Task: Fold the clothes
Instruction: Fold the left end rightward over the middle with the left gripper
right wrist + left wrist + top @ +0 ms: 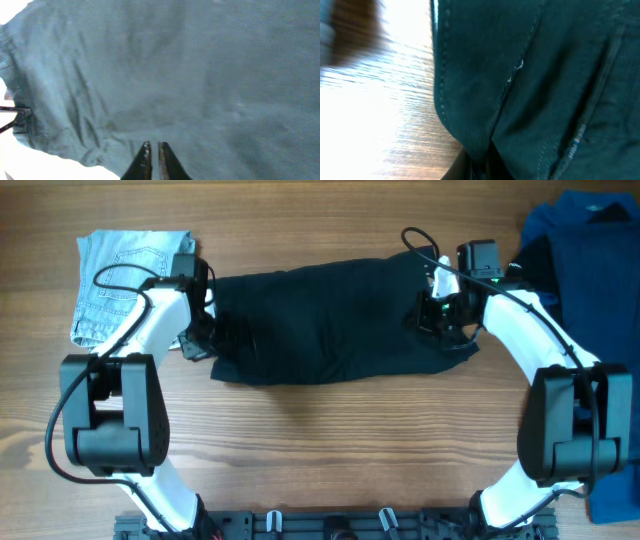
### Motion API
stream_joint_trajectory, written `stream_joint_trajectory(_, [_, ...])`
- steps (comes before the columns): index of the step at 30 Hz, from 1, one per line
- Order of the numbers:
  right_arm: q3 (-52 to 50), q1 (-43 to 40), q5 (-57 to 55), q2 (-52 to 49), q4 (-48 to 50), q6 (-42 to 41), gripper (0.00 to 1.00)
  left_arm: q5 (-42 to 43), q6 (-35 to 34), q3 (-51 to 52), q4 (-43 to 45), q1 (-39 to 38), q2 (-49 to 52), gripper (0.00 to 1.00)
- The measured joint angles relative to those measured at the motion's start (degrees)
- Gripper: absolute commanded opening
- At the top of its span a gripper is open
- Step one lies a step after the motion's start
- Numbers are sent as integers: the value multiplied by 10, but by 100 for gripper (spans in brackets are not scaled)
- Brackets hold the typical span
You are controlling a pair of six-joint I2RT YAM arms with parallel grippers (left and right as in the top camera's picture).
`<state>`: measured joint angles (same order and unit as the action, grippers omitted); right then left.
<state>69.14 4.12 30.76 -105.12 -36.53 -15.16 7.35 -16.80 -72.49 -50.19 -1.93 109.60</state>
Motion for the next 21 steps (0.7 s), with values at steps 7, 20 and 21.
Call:
stream_joint_trajectory(7, [-13, 35, 6, 0, 38, -69, 5, -16, 26, -116, -72, -1, -36, 4])
stream_joint_trajectory(20, [-13, 96, -31, 0, 81, -102, 8, -108, 122, -276, -118, -5, -38, 4])
stream_joint_trajectory(21, [-13, 92, -52, 0, 67, -90, 9, -116, 125, -276, -117, -10, -38, 4])
